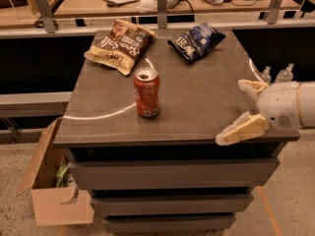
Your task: Knock coke can over
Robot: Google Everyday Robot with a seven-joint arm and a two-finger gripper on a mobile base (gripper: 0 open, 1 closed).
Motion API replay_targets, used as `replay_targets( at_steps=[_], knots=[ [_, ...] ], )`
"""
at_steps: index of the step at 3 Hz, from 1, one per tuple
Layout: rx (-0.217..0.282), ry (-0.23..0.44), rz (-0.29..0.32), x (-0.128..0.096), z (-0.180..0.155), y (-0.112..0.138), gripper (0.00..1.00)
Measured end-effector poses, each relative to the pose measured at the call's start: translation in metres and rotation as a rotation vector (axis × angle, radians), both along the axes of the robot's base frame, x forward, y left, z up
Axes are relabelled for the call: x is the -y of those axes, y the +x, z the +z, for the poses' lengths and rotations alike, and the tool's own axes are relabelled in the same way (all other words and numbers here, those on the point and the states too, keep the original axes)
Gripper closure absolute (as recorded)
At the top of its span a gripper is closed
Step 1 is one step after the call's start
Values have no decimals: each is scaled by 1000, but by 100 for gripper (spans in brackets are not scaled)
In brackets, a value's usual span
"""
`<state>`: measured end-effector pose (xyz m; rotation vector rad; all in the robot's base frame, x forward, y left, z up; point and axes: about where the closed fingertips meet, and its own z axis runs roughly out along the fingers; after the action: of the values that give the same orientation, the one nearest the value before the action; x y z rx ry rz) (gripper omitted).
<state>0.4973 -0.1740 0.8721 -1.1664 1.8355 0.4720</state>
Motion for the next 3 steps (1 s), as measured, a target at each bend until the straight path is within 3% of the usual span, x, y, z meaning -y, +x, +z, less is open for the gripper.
replay_targets(
  at_steps=[1,3],
  knots=[
    [54,96,68,-28,-6,14,0],
    [99,210,162,-75,-13,32,0]
  ],
)
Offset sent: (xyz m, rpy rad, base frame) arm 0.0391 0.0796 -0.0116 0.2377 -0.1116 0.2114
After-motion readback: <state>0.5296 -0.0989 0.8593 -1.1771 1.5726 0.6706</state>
